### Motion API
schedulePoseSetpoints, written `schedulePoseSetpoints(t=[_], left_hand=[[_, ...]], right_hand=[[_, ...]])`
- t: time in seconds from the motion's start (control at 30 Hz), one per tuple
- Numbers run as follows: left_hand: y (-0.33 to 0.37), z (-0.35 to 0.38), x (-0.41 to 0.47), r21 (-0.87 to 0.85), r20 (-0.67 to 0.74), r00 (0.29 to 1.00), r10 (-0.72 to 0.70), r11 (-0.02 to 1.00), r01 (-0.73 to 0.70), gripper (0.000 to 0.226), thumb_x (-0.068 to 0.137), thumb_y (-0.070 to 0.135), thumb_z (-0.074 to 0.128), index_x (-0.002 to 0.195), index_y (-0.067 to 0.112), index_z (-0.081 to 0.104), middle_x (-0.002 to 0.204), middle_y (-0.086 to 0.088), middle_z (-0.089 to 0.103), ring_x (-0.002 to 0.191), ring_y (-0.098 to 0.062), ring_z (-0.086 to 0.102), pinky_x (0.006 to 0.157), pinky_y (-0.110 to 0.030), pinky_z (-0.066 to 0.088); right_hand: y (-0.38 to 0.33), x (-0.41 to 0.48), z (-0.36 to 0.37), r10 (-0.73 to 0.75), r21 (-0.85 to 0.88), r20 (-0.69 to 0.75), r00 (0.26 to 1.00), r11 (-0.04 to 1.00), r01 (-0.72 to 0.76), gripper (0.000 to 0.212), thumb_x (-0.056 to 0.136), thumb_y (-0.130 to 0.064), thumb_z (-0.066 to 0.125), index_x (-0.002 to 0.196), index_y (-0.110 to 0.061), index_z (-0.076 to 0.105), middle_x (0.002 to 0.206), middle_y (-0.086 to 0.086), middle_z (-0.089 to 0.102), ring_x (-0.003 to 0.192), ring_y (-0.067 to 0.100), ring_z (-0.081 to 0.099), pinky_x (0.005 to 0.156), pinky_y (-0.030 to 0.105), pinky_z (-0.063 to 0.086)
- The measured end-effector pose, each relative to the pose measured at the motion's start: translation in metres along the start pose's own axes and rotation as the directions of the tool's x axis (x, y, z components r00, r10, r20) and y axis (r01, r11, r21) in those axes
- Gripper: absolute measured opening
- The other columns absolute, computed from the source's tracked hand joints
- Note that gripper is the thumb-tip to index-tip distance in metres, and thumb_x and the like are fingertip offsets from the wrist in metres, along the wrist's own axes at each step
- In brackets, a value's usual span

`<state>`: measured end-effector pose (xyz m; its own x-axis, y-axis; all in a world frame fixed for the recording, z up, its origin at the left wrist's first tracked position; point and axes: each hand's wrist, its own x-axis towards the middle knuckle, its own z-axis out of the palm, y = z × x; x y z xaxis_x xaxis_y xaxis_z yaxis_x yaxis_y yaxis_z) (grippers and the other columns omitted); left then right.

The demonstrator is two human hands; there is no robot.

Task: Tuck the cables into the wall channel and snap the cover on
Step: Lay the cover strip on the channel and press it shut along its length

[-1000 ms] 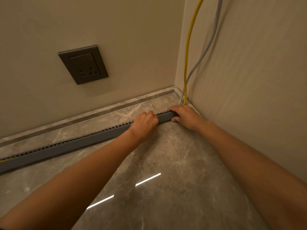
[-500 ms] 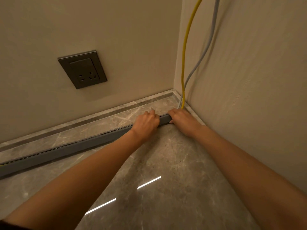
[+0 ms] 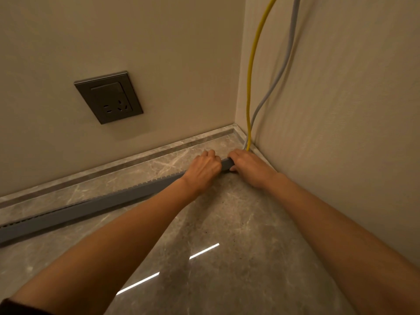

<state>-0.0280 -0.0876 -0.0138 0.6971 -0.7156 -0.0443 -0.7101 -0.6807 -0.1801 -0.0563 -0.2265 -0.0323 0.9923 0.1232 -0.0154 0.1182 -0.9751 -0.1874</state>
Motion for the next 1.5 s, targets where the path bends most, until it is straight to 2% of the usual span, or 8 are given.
schedulePoseSetpoints(t=[0.33,0.57,0.73,0.83,0.9,1.03,1.3,1.5], left_hand=[[0.005,-0.005,0.000,-0.125,0.052,0.992,-0.117,0.985,0.123,0.034,0.092,0.013,0.052,0.122,-0.002,0.048,0.125,-0.020,0.052,0.115,-0.033,0.050,0.094,-0.039,0.043],[0.013,0.005,-0.007,-0.156,-0.019,0.990,-0.138,0.979,0.133,0.029,0.091,0.013,0.049,0.118,0.002,0.049,0.123,-0.016,0.052,0.112,-0.032,0.049,0.089,-0.039,0.041],[0.006,0.010,-0.011,-0.302,-0.082,0.981,-0.175,0.943,0.143,0.032,0.088,0.021,0.057,0.116,0.006,0.049,0.122,-0.011,0.050,0.111,-0.027,0.047,0.089,-0.036,0.040],[0.004,0.007,-0.009,-0.392,0.024,0.970,-0.243,0.890,0.232,0.039,0.088,0.022,0.058,0.120,0.004,0.048,0.124,-0.014,0.052,0.110,-0.031,0.053,0.087,-0.039,0.046],[0.003,0.003,-0.006,-0.339,0.087,0.970,-0.225,0.909,0.242,0.034,0.089,0.022,0.056,0.116,0.001,0.055,0.120,-0.017,0.056,0.107,-0.033,0.056,0.084,-0.040,0.046],[0.003,-0.001,-0.004,-0.260,0.100,0.980,-0.170,0.947,0.190,0.032,0.089,0.020,0.055,0.113,-0.001,0.059,0.118,-0.019,0.059,0.106,-0.034,0.057,0.086,-0.040,0.046],[0.004,0.000,-0.004,-0.255,0.094,0.987,-0.133,0.955,0.153,0.028,0.091,0.017,0.052,0.111,-0.001,0.060,0.115,-0.018,0.059,0.102,-0.033,0.057,0.082,-0.038,0.045],[-0.003,0.006,-0.008,-0.315,0.127,0.981,-0.149,0.931,0.183,0.034,0.089,0.024,0.057,0.118,0.005,0.053,0.120,-0.015,0.054,0.107,-0.031,0.054,0.086,-0.039,0.046]], right_hand=[[-0.001,-0.008,-0.004,-0.058,-0.002,-0.030,0.998,0.998,0.058,0.024,0.087,-0.007,0.060,0.109,-0.002,0.050,0.117,0.016,0.054,0.105,0.031,0.053,0.092,0.043,0.044],[0.002,-0.004,-0.006,-0.029,0.007,0.059,0.998,1.000,0.028,0.038,0.087,-0.014,0.061,0.123,-0.004,0.054,0.123,0.015,0.051,0.115,0.029,0.049,0.099,0.039,0.039],[0.004,-0.001,-0.004,-0.010,0.042,0.063,0.998,0.999,0.007,0.033,0.086,-0.015,0.062,0.117,-0.003,0.060,0.120,0.016,0.057,0.114,0.029,0.050,0.099,0.038,0.040],[0.004,-0.002,-0.003,-0.013,0.034,0.046,0.999,0.999,0.011,0.034,0.086,-0.016,0.063,0.117,-0.004,0.060,0.118,0.016,0.057,0.113,0.029,0.051,0.098,0.038,0.040],[0.004,-0.002,-0.004,-0.018,0.026,0.051,0.999,1.000,0.017,0.035,0.086,-0.017,0.063,0.119,-0.004,0.059,0.118,0.016,0.057,0.113,0.029,0.050,0.098,0.039,0.040],[0.003,-0.004,-0.005,-0.026,0.003,0.040,0.999,1.000,0.026,0.038,0.086,-0.018,0.063,0.122,-0.005,0.059,0.118,0.015,0.057,0.113,0.029,0.050,0.096,0.039,0.040],[0.001,-0.004,-0.010,-0.030,-0.015,0.060,0.998,0.999,0.031,0.029,0.086,-0.018,0.062,0.111,-0.003,0.063,0.113,0.016,0.058,0.109,0.029,0.053,0.087,0.036,0.043],[-0.001,-0.005,-0.005,-0.014,-0.040,0.069,0.998,0.999,0.016,0.036,0.089,-0.024,0.061,0.120,-0.006,0.055,0.123,0.013,0.052,0.115,0.028,0.047,0.097,0.038,0.039]])
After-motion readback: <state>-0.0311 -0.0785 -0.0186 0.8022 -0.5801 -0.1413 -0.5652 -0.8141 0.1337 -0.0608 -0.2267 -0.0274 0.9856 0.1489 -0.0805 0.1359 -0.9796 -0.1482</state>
